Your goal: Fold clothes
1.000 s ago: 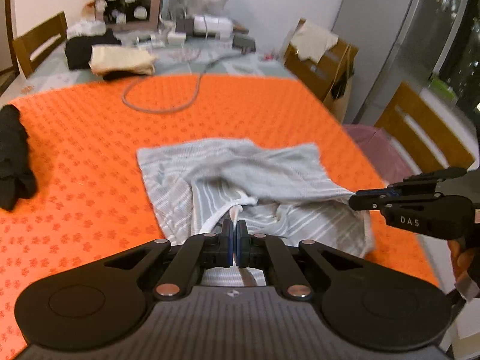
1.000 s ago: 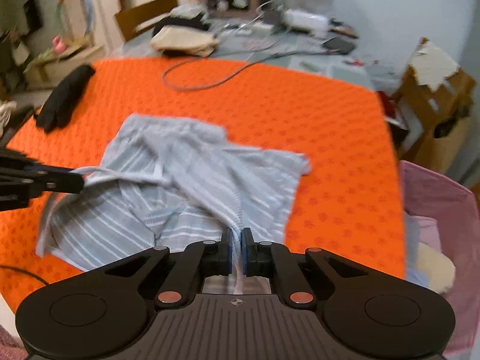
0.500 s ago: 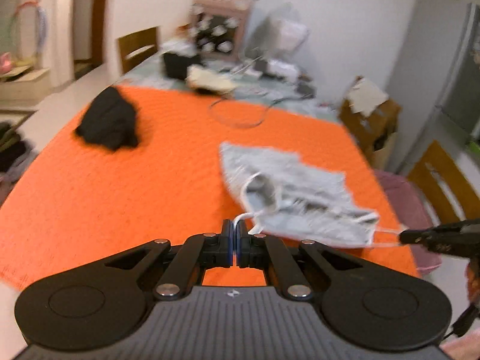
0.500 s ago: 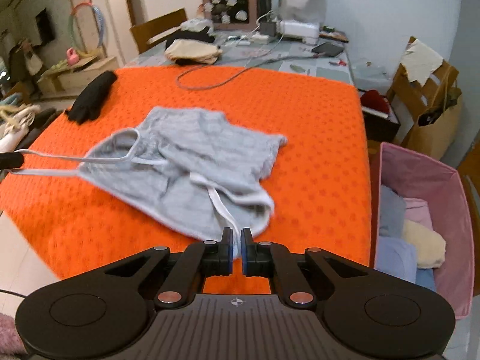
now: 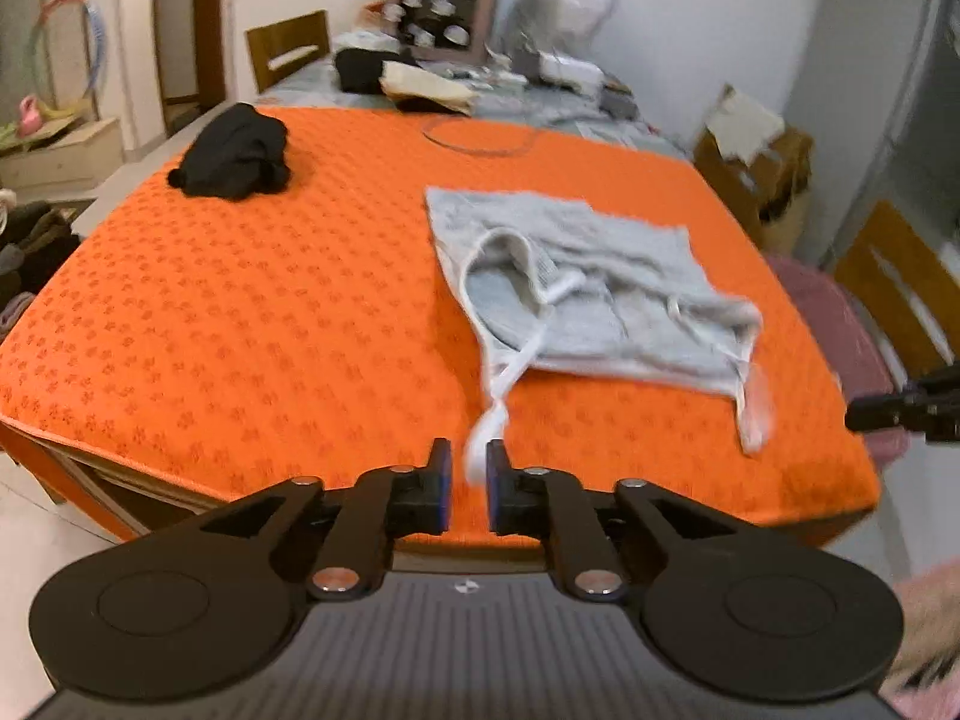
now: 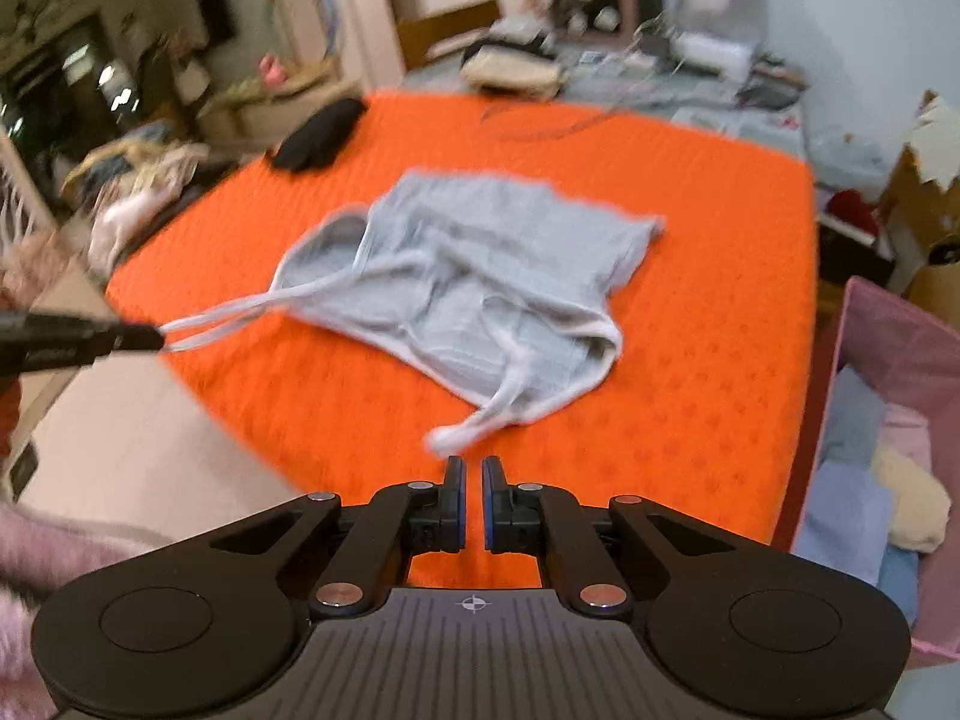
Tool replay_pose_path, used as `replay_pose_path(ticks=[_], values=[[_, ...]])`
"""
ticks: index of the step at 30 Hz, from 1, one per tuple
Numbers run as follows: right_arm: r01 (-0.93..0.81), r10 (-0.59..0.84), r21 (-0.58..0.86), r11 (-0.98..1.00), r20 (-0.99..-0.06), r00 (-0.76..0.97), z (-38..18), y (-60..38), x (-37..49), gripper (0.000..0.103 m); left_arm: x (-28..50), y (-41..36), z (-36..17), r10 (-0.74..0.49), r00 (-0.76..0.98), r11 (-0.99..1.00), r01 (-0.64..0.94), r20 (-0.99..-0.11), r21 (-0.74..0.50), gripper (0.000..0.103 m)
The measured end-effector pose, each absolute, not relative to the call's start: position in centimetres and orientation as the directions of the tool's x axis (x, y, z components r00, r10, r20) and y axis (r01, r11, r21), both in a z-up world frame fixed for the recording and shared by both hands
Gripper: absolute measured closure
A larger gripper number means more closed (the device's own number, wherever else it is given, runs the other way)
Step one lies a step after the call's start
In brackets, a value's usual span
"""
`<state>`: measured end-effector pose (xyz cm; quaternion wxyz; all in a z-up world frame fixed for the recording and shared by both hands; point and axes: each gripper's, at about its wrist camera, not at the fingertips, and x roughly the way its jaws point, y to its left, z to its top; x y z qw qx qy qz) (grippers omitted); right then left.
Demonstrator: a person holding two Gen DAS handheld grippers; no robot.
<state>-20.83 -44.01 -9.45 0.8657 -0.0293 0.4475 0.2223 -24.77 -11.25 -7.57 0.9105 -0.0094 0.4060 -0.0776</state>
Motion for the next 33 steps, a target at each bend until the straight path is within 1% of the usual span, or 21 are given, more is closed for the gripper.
replay_pose_path(ticks=[1, 2, 3, 5, 10, 16, 19, 20, 24, 27, 29, 30, 31, 32, 33], values=[[-0.417, 0.356, 0.143, 0.897, -0.793, 0.494, -9.6, -44.0, -20.8, 0.094, -25.1, -11.4, -7.8, -0.150, 0.656, 0.987, 0.145, -0.740, -0.071, 0.077], [-0.418, 0.352, 0.135, 0.898, -0.789, 0.503, -9.5, -44.0, -20.7, 0.093, -25.4, -11.6, -7.7, -0.153, 0.660, 0.985, 0.157, -0.736, -0.064, 0.069], [-0.418, 0.349, 0.127, 0.900, -0.785, 0.511, -9.4, -44.0, -20.6, 0.093, -25.7, -11.8, -7.6, -0.157, 0.665, 0.984, 0.170, -0.731, -0.057, 0.066], [-0.413, 0.344, 0.118, 0.903, -0.774, 0.531, -9.2, -43.9, -20.1, 0.090, -25.7, -12.1, -7.5, -0.167, 0.680, 0.980, 0.191, -0.714, -0.048, 0.066], [-0.401, 0.335, 0.104, 0.910, -0.755, 0.564, -9.6, -42.7, -17.2, 0.089, -23.1, -13.5, -7.5, -0.192, 0.707, 0.974, 0.222, -0.681, -0.044, 0.066], [-0.397, 0.302, 0.071, 0.915, -0.774, 0.557, -11.8, -41.0, -13.1, 0.087, -18.7, -15.6, -8.8, -0.219, 0.713, 0.963, 0.269, -0.666, -0.029, 0.066], [-0.405, 0.282, 0.046, 0.913, -0.787, 0.548, -12.8, -40.4, -11.8, 0.081, -16.8, -16.5, -9.9, -0.231, 0.706, 0.955, 0.297, -0.669, -0.016, 0.066], [-0.404, 0.275, 0.041, 0.914, -0.794, 0.542, -13.1, -40.2, -11.4, 0.078, -16.2, -16.8, -10.3, -0.232, 0.700, 0.952, 0.306, -0.675, -0.010, 0.067], [-0.416, 0.262, 0.035, 0.909, -0.823, 0.504, -14.3, -39.6, -10.6, 0.078, -14.4, -17.4, -12.2, -0.235, 0.657, 0.944, 0.330, -0.717, -0.007, 0.074], [-0.418, 0.246, 0.026, 0.908, -0.841, 0.482, -15.3, -39.4, -10.2, 0.078, -13.8, -17.5, -13.7, -0.210, 0.626, 0.945, 0.328, -0.751, 0.010, 0.074], [-0.405, 0.250, 0.039, 0.913, -0.839, 0.483, -15.4, -39.5, -10.3, 0.080, -13.8, -17.3, -14.3, -0.215, 0.624, 0.944, 0.331, -0.751, 0.004, 0.074], [-0.397, 0.249, 0.045, 0.917, -0.840, 0.482, -15.3, -39.6, -10.3, 0.087, -13.9, -17.1, -14.3, -0.220, 0.624, 0.943, 0.334, -0.750, 0.002, 0.080], [-0.390, 0.249, 0.049, 0.920, -0.841, 0.481, -15.1, -39.7, -10.3, 0.093, -13.9, -17.0, -14.2, -0.224, 0.622, 0.942, 0.336, -0.751, -0.002, 0.090], [-0.382, 0.248, 0.054, 0.923, -0.841, 0.481, -14.9, -39.8, -10.4, 0.095, -14.0, -16.7, -13.8, -0.233, 0.624, 0.942, 0.334, -0.746, -0.014, 0.099], [-0.373, 0.248, 0.058, 0.926, -0.838, 0.485, -14.6, -39.8, -10.6, 0.096, -14.2, -16.4, -13.3, -0.242, 0.627, 0.943, 0.332, -0.740, -0.027, 0.099]])
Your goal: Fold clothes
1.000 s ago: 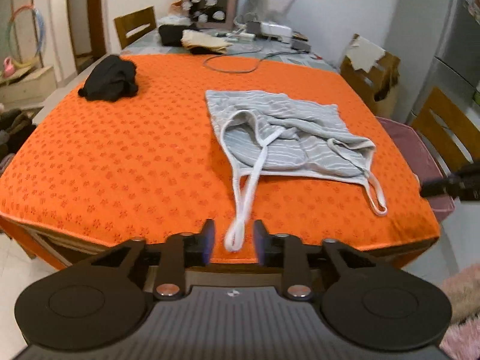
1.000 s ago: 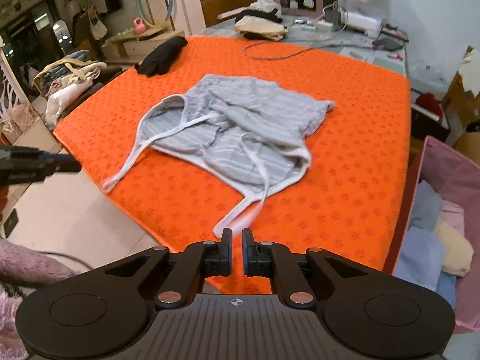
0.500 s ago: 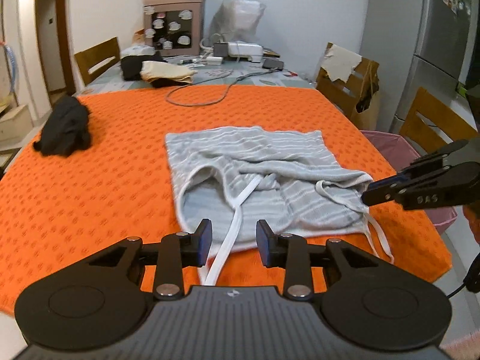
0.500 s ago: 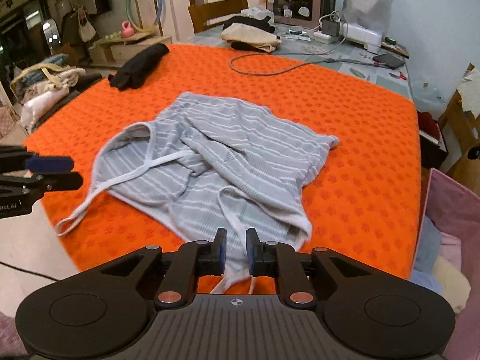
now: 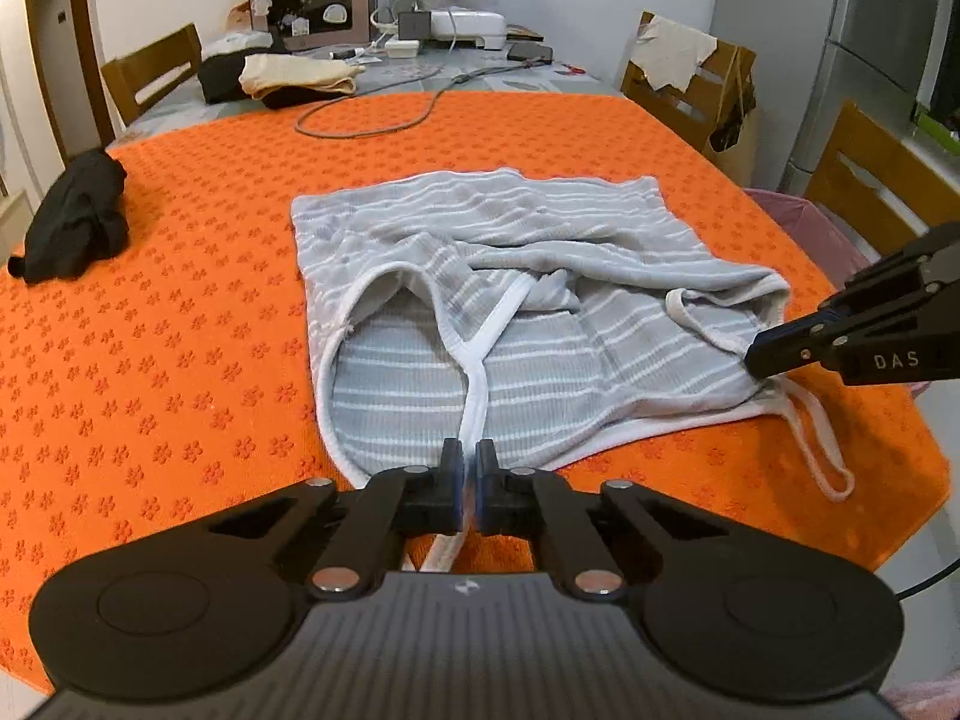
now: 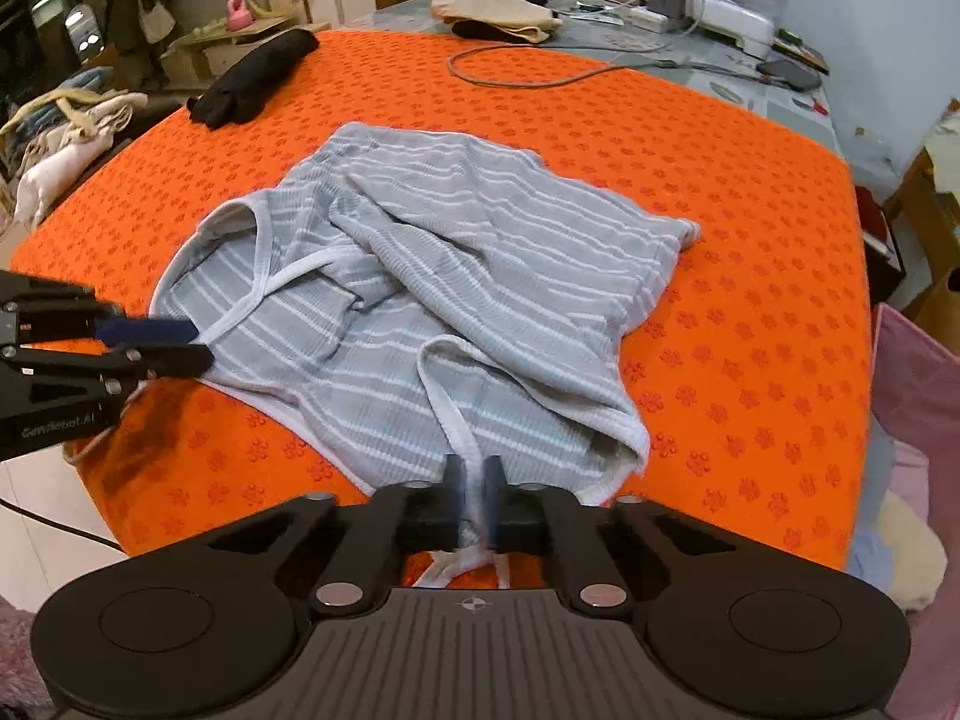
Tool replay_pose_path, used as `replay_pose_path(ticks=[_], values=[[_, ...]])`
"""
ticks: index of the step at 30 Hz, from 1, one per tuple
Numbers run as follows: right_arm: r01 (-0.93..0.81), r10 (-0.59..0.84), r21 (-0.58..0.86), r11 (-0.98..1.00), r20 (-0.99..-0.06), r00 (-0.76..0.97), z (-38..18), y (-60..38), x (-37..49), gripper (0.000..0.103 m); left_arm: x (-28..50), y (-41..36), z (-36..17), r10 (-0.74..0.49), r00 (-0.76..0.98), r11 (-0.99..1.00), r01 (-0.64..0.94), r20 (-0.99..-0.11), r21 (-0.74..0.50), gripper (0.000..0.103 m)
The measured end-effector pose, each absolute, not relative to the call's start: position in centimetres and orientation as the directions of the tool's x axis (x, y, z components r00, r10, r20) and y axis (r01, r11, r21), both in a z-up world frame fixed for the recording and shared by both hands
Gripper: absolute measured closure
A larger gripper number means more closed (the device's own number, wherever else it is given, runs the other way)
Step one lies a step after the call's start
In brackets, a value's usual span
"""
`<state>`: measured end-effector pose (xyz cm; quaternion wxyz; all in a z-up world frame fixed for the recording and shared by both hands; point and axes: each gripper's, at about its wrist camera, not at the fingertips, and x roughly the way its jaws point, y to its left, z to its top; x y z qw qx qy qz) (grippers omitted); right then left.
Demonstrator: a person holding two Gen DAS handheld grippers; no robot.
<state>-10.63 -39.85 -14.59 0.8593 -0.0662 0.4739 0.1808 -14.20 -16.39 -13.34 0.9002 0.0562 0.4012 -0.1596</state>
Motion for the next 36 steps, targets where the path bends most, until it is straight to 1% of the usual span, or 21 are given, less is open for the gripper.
replay_pose_path(ticks=[4, 5, 9, 15, 18, 23, 26, 27, 29, 31, 33, 35, 36], values=[[-0.342, 0.263, 0.084, 0.936, -0.812, 0.521, -12.2, -40.6, -12.1, 0.096, -14.9, -15.2, -11.5, -0.279, 0.638, 0.943, 0.325, -0.717, -0.078, 0.100], [-0.335, 0.269, 0.094, 0.937, -0.806, 0.527, -11.6, -40.8, -12.6, 0.096, -15.3, -14.9, -10.8, -0.288, 0.645, 0.941, 0.326, -0.708, -0.085, 0.102], [-0.306, 0.286, 0.130, 0.943, -0.785, 0.549, -9.1, -41.8, -15.0, 0.097, -17.7, -13.9, -8.2, -0.312, 0.671, 0.937, 0.334, -0.673, -0.102, 0.102], [-0.313, 0.316, 0.164, 0.936, -0.782, 0.537, -6.7, -42.8, -18.6, 0.097, -21.0, -12.6, -5.8, -0.295, 0.684, 0.946, 0.307, -0.667, -0.103, 0.102], [-0.330, 0.337, 0.184, 0.926, -0.797, 0.501, -6.9, -43.0, -20.1, 0.097, -22.4, -12.1, -6.1, -0.265, 0.682, 0.957, 0.273, -0.682, -0.099, 0.102], [-0.360, 0.367, 0.210, 0.909, -0.813, 0.453, -8.4, -42.8, -21.3, 0.096, -23.8, -11.6, -8.1, -0.189, 0.671, 0.978, 0.192, -0.718, -0.077, 0.102], [-0.385, 0.382, 0.220, 0.896, -0.823, 0.420, -8.8, -42.7, -21.4, 0.094, -24.1, -11.1, -8.9, -0.170, 0.653, 0.984, 0.157, -0.738, -0.088, 0.100], [-0.393, 0.379, 0.208, 0.896, -0.820, 0.429, -8.5, -42.7, -21.5, 0.094, -24.2, -10.8, -9.1, -0.165, 0.650, 0.985, 0.145, -0.742, -0.092, 0.098], [-0.399, 0.369, 0.185, 0.898, -0.812, 0.452, -7.8, -43.0, -21.4, 0.090, -24.1, -10.4, -8.8, -0.157, 0.653, 0.987, 0.124, -0.741, -0.100, 0.096], [-0.388, 0.357, 0.174, 0.905, -0.806, 0.472, -7.2, -43.5, -20.8, 0.090, -23.4, -10.0, -8.2, -0.147, 0.663, 0.989, 0.101, -0.734, -0.107, 0.094], [-0.371, 0.345, 0.166, 0.914, -0.799, 0.492, -6.7, -44.2, -19.8, 0.090, -22.2, -9.5, -7.7, -0.138, 0.673, 0.990, 0.082, -0.726, -0.113, 0.085], [-0.345, 0.332, 0.165, 0.924, -0.793, 0.511, -6.3, -44.8, -18.3, 0.089, -20.4, -9.1, -7.2, -0.132, 0.683, 0.991, 0.067, -0.718, -0.119, 0.078], [-0.329, 0.328, 0.169, 0.929, -0.789, 0.520, -6.1, -45.2, -17.4, 0.089, -19.5, -8.9, -6.9, -0.129, 0.688, 0.991, 0.060, -0.714, -0.122, 0.077]])
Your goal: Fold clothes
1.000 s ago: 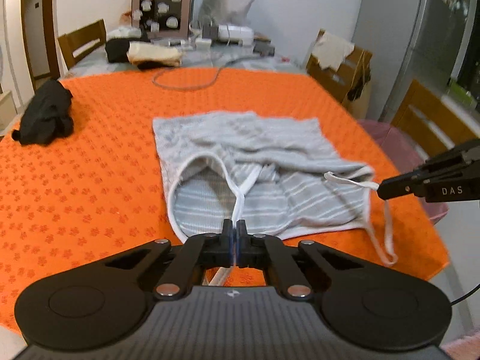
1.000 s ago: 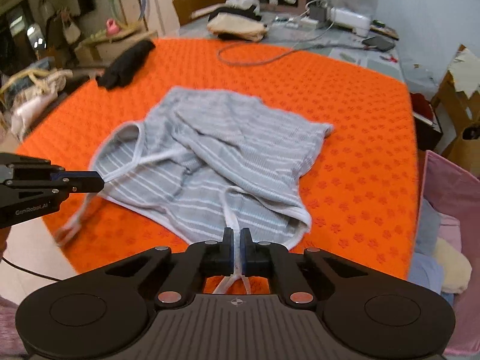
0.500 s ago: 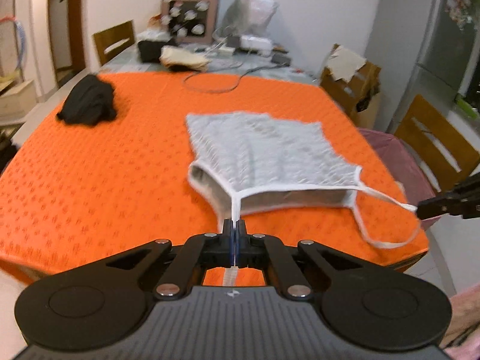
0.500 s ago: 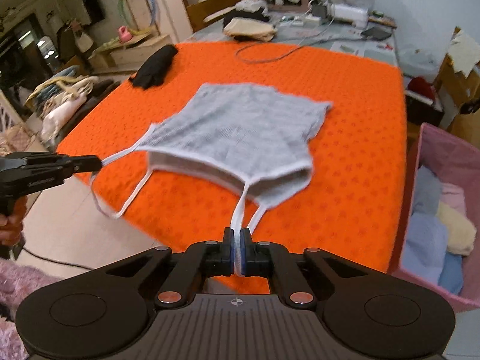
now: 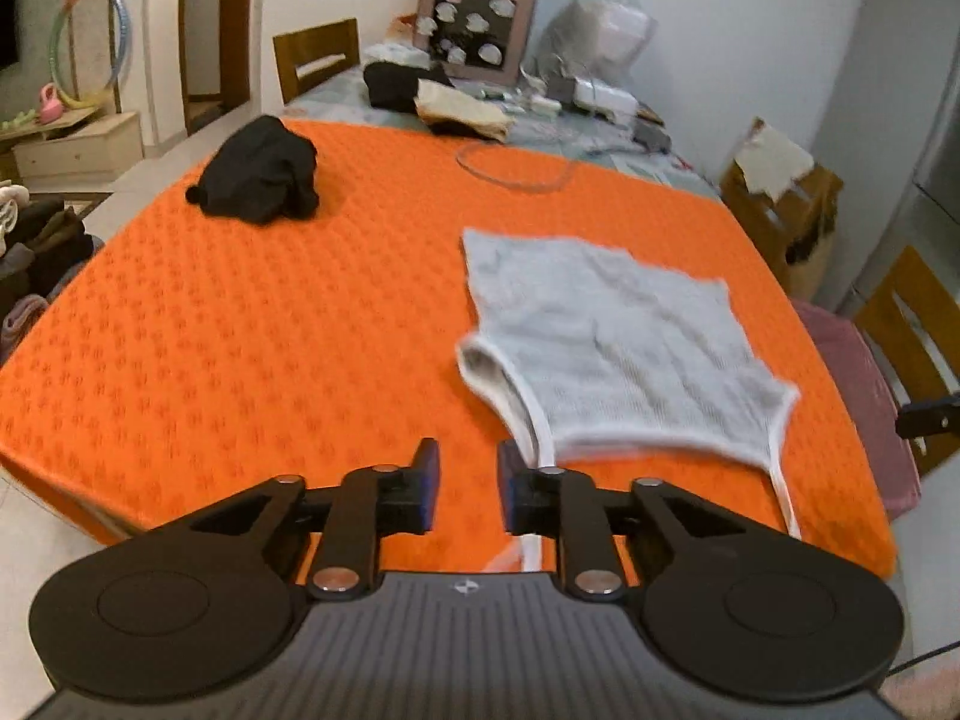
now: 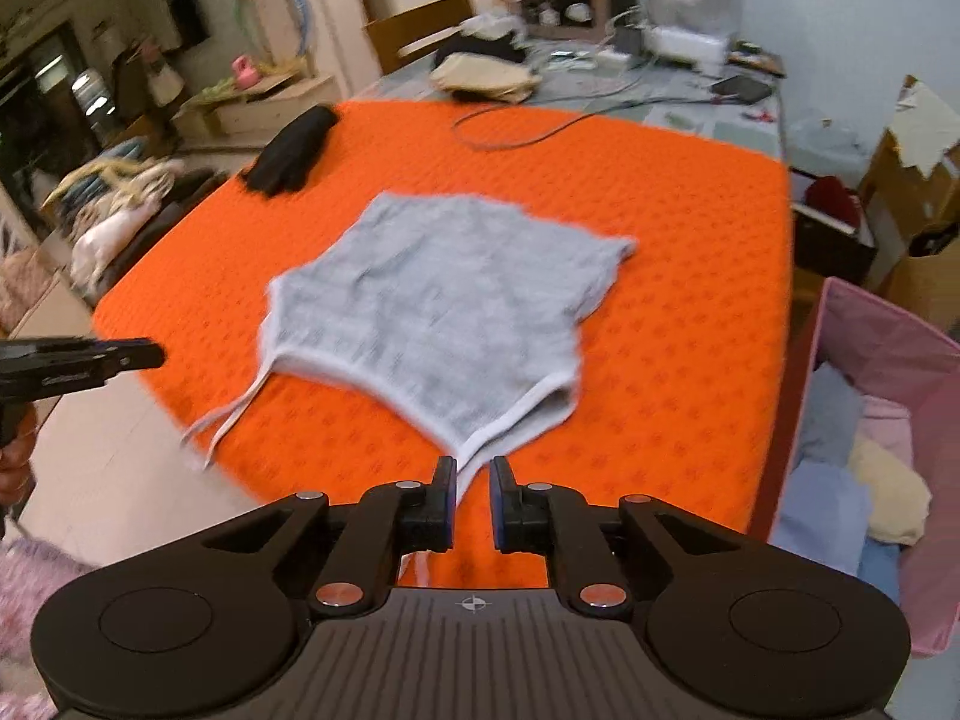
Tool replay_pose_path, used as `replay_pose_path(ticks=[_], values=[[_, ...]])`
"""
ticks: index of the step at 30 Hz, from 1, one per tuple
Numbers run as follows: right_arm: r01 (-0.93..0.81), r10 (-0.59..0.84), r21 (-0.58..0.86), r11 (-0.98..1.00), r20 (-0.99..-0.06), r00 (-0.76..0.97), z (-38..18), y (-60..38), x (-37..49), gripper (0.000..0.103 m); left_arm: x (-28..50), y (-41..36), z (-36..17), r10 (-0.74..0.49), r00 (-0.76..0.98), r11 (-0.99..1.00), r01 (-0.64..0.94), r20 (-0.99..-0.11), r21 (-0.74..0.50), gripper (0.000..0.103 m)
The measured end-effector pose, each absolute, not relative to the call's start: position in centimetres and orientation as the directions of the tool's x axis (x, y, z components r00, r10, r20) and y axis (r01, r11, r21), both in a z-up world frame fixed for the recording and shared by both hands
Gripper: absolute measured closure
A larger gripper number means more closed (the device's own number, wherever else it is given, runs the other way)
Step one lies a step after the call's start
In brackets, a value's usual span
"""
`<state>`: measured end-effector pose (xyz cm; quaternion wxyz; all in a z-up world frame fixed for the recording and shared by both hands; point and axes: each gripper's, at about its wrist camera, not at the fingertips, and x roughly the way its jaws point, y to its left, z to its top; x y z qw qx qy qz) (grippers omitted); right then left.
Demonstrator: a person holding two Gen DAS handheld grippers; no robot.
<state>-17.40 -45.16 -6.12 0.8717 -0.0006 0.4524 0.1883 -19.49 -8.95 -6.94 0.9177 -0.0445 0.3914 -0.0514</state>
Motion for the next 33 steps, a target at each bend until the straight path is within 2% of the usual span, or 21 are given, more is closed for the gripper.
replay_pose_path(ticks=[4, 6, 11, 16, 19, 25, 29, 31, 32, 33], values=[[-0.262, 0.313, 0.197, 0.945, -0.778, 0.544, -6.2, -46.4, -13.4, 0.087, -15.5, -8.2, -6.2, -0.128, 0.703, 0.989, 0.041, -0.700, -0.139, 0.072], [-0.225, 0.306, 0.214, 0.951, -0.775, 0.554, -6.4, -46.9, -11.3, 0.084, -13.3, -7.7, -6.1, -0.152, 0.709, 0.985, 0.050, -0.688, -0.166, 0.066], [-0.151, 0.292, 0.251, 0.956, -0.769, 0.569, -7.4, -47.4, -5.9, 0.073, -6.9, -7.4, -7.0, -0.203, 0.681, 0.975, 0.075, -0.703, -0.210, 0.060], [-0.097, 0.274, 0.267, 0.959, -0.785, 0.555, -9.3, -47.2, -0.7, 0.066, 0.1, -7.7, -8.9, -0.242, 0.640, 0.967, 0.100, -0.729, -0.234, 0.059], [-0.063, 0.265, 0.274, 0.960, -0.803, 0.534, -10.9, -47.0, 2.2, 0.063, 3.6, -8.7, -10.1, -0.236, 0.624, 0.971, 0.131, -0.744, -0.198, 0.059], [0.022, 0.245, 0.291, 0.957, -0.843, 0.479, -14.5, -47.2, 6.2, 0.062, 8.5, -9.8, -12.8, -0.259, 0.562, 0.966, 0.149, -0.786, -0.212, 0.060], [0.044, 0.268, 0.325, 0.945, -0.842, 0.469, -15.5, -47.4, 6.9, 0.062, 9.7, -9.6, -14.1, -0.317, 0.513, 0.948, 0.142, -0.797, -0.285, 0.070], [0.058, 0.279, 0.343, 0.937, -0.840, 0.466, -15.8, -47.5, 7.0, 0.066, 9.7, -9.7, -14.3, -0.327, 0.513, 0.944, 0.146, -0.794, -0.295, 0.085], [0.064, 0.279, 0.347, 0.936, -0.838, 0.469, -15.8, -47.5, 7.0, 0.079, 9.7, -9.7, -14.5, -0.341, 0.502, 0.939, 0.151, -0.795, -0.308, 0.100], [0.065, 0.274, 0.344, 0.937, -0.835, 0.477, -15.4, -47.5, 6.9, 0.094, 9.8, -9.6, -14.5, -0.355, 0.498, 0.934, 0.155, -0.791, -0.321, 0.101]])
